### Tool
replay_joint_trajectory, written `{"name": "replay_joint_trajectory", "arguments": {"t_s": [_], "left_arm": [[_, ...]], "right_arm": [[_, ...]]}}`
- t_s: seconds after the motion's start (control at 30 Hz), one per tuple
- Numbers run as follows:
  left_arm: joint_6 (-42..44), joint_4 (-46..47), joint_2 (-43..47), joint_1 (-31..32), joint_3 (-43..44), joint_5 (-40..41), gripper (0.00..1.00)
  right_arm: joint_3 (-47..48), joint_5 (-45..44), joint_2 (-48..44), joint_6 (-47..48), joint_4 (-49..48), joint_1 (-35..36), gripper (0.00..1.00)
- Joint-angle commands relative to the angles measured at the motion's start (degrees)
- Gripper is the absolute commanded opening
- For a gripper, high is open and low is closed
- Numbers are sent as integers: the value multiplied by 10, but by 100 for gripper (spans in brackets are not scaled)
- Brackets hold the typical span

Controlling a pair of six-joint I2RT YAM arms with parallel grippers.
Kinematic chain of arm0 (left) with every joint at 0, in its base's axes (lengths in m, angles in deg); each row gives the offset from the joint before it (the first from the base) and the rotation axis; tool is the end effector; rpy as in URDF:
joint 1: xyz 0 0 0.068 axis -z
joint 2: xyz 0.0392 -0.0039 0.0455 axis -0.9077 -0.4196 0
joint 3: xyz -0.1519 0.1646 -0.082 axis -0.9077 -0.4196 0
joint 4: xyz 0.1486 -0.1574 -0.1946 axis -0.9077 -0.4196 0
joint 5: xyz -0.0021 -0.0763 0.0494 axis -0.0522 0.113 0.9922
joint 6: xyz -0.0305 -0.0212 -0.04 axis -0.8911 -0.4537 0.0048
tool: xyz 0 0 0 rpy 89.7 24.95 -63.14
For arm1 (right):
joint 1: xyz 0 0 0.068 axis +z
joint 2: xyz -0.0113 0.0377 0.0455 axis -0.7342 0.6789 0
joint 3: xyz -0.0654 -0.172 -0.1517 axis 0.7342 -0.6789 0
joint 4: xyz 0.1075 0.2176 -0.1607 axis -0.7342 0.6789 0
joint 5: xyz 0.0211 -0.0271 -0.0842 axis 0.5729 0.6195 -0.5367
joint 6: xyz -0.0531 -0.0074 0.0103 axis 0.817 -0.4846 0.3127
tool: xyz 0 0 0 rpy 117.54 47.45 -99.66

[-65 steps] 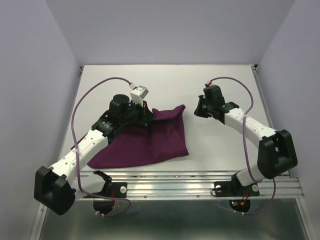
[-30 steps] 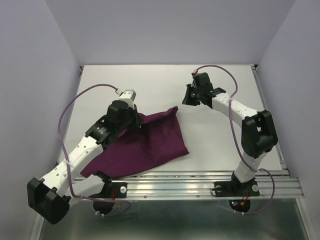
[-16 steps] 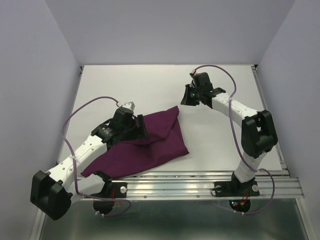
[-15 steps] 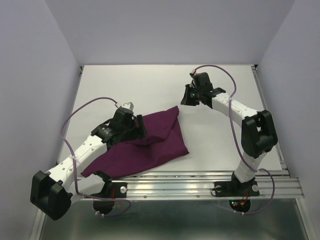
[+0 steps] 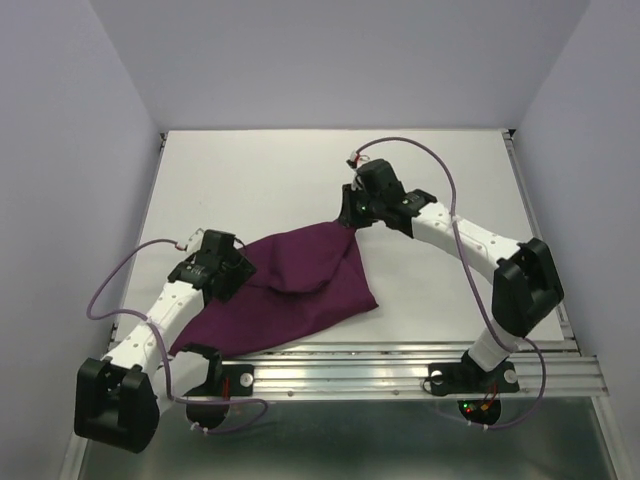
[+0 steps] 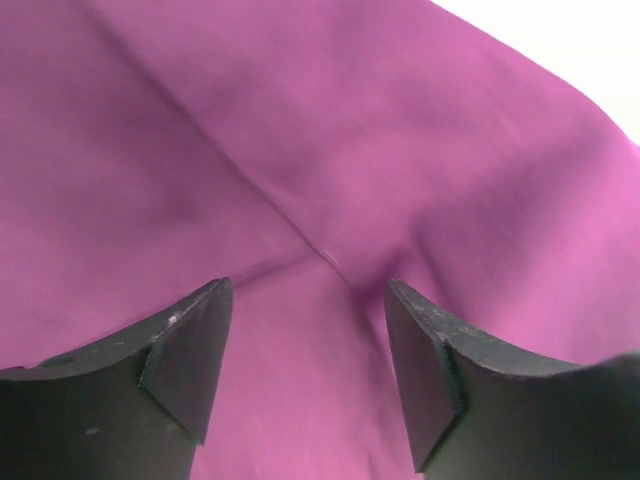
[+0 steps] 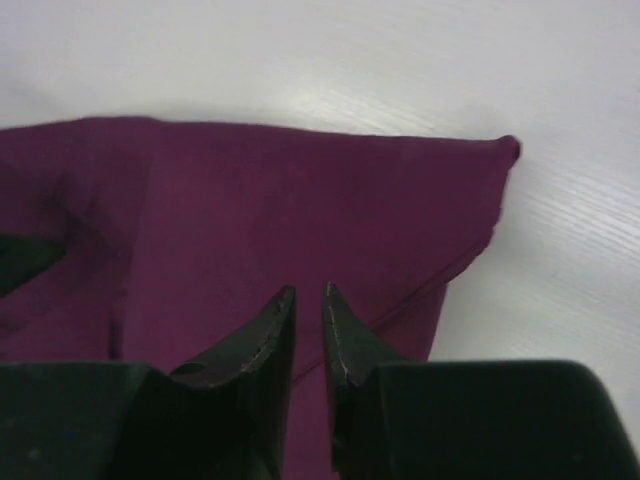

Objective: Prepare the surgical pack
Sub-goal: Pack the surgical kit at the center of the board.

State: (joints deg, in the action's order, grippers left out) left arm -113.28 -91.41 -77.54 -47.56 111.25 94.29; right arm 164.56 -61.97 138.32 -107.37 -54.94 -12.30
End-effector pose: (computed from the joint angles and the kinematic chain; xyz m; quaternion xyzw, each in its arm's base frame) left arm 0.2327 -0.0695 0.1707 -0.3221 0.8831 -0.1577 0.3025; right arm 0.3333 0.2378 0.2262 -0.1241 0.9014 0.2405 0.3380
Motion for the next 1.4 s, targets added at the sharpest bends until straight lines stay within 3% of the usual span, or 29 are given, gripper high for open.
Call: {"name": "replay_joint_trajectory", "arguments": {"t_s": [0.0,0.07,0.1,0.2,0.33,0.7,1.13,1.27,1.37], "left_arm": [[2,72,-5,-72,-32,-25,76],[7,79,-6,-88,-35,-24,79],[15,88,-5,-97,-35,-27,80],[30,102,0,-136,-34,-26,75],[55,138,-22,-192,-36,-38,69],[90,208,-133,-230,-15,-62,64],[104,228,-199,-237,37,-62,22],[105,225,-203,-237,45,-62,0],[105,215,-198,-240,52,-62,0]], "right_arm": [[-25,-78,-68,43,11,79,30],[-39,-94,-81,59,16,101,37],[-44,-103,-94,78,16,121,46],[-66,-121,-118,119,13,160,60],[-84,-162,-124,154,5,226,69],[-92,-208,-73,181,-13,301,72],[-108,-217,-48,176,-32,330,66],[-113,-222,-61,174,-32,341,63],[-121,-229,-68,173,-39,354,64]]}}
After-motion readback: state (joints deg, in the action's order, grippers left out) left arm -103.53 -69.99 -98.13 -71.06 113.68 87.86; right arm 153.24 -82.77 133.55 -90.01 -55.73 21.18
